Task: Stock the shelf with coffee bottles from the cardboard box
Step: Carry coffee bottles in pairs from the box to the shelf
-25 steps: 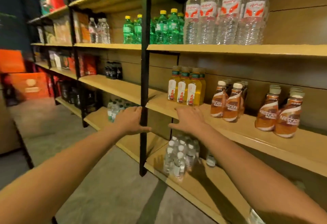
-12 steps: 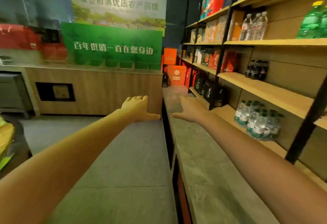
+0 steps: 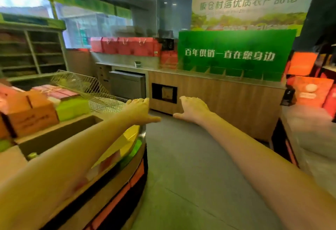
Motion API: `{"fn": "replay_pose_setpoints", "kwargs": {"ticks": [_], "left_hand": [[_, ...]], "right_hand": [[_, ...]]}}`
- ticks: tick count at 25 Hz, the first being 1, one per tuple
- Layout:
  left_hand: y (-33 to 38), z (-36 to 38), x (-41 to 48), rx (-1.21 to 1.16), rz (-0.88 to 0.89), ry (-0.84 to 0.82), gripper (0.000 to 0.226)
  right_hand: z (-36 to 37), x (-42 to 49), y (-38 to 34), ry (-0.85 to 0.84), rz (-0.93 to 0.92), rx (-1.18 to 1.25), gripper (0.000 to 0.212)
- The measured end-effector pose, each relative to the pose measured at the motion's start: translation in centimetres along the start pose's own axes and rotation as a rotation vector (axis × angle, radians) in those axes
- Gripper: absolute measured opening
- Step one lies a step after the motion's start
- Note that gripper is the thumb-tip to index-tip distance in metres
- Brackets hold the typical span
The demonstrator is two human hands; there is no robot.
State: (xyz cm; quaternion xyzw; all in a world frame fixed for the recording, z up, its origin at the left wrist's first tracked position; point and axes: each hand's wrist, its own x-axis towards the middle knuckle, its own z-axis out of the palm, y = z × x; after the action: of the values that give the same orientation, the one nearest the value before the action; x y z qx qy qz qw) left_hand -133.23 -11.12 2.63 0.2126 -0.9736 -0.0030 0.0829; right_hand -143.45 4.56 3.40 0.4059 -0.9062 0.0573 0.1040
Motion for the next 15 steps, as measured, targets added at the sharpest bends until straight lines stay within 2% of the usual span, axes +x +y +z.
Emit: {"fn": "replay_pose_setpoints", "kwargs": {"ticks": [7, 15], "left_hand": [[-17.0, 1.8, 4.1, 0.057, -0.338, 0.016, 0.090], [-29.6, 5.2, 8.4, 0.076, -0.604, -0.036, 0.088]], "right_hand": [[7.6, 15.6, -14.5, 0.007, -0.303, 0.009, 0.064], [14.9, 28.0, -24.7, -0.044, -0.544, 0.054, 0.065]]}}
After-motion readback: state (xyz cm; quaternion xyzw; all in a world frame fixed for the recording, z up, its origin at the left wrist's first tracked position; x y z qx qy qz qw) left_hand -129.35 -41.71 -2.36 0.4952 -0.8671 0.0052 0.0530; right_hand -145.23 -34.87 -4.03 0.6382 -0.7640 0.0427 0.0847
